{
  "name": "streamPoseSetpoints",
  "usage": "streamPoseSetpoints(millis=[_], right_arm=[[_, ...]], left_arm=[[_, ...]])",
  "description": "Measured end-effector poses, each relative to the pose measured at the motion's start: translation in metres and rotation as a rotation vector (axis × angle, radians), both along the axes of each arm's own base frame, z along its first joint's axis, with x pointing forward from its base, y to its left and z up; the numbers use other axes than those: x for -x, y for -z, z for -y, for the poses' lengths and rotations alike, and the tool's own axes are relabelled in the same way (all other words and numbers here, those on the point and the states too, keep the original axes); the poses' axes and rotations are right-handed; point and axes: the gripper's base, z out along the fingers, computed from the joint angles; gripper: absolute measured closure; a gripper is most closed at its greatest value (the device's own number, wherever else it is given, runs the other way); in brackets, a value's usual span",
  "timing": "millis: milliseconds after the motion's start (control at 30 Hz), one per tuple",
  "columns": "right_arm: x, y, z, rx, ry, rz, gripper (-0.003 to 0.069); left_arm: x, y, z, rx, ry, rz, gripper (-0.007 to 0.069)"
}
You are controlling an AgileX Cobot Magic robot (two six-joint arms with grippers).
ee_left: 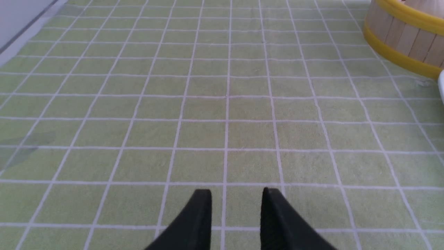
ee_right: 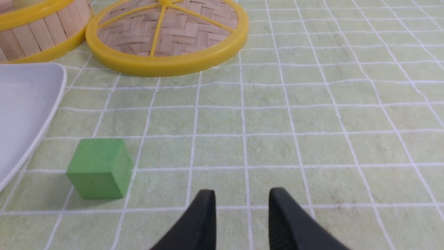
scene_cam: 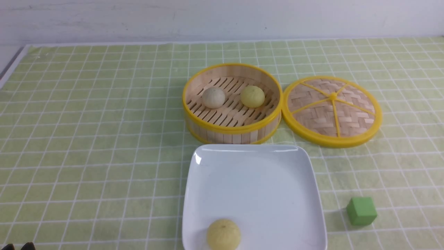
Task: Put the steamed buns into the plate on the green tablecloth.
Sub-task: 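Reach toward a bun in the bamboo steamer with the right gripper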
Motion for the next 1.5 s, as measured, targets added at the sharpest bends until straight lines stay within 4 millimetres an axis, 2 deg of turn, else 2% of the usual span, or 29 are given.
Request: streamPoseSetpoints(millis=[700, 767, 800, 833, 867, 900, 1000, 1100, 1267, 1333, 1400, 1433, 1467, 1500], right_arm=[[0.000, -0.001, 0.000, -0.015, 0.000, 0.013, 0.0419], [-0.001, -0.001, -0.003, -0.124, 0.011, 0.016, 0.0419], [-0.001, -0.001, -0.003, -0.155, 0.012, 0.016, 0.0419], [-0.001, -0.001, -0.007, -0.324, 0.027, 0.009, 0.0419], [-0.001, -0.001, -0.008, -0.387, 0.035, 0.004, 0.0419], [0.000, -0.002, -0.011, -0.567, 0.052, -0.013, 0.0419], [0.000, -0.004, -0.017, -0.867, 0.074, -0.043, 0.0419], [0.000, -0.006, -0.019, -0.982, 0.079, -0.051, 0.0419], [-0.001, -0.011, -0.018, -1.014, 0.081, -0.004, 0.0420], [0.000, -0.025, -0.017, -0.978, 0.051, 0.043, 0.0437], [0.003, -0.046, -0.017, -0.905, 0.010, 0.114, 0.0469], [0.005, -0.061, -0.016, -0.837, -0.016, 0.157, 0.0498], [0.006, -0.067, -0.016, -0.806, -0.026, 0.172, 0.0512], [0.007, -0.088, -0.016, -0.673, -0.047, 0.189, 0.0566]], left_arm=[[0.000, 0.000, 0.000, 0.016, -0.003, 0.000, 0.0385], [0.000, 0.000, 0.003, 0.157, -0.017, -0.006, 0.0385], [0.000, 0.000, 0.003, 0.157, -0.017, -0.006, 0.0385], [0.000, 0.000, 0.007, 0.364, -0.036, -0.017, 0.0385], [0.000, 0.000, 0.008, 0.424, -0.042, -0.021, 0.0385], [0.001, -0.001, 0.011, 0.633, -0.063, -0.040, 0.0385], [0.001, -0.002, 0.018, 1.002, -0.105, -0.091, 0.0384], [0.002, -0.002, 0.020, 1.136, -0.124, -0.110, 0.0384], [0.001, -0.004, 0.018, 1.115, -0.124, -0.071, 0.0386], [0.002, -0.010, 0.019, 1.114, -0.114, -0.075, 0.0404], [0.005, -0.026, 0.020, 1.071, -0.077, -0.060, 0.0440], [0.008, -0.041, 0.020, 1.026, -0.046, -0.036, 0.0468], [0.009, -0.048, 0.020, 1.004, -0.033, -0.024, 0.0482], [0.015, -0.074, 0.020, 0.922, 0.003, 0.006, 0.0535]])
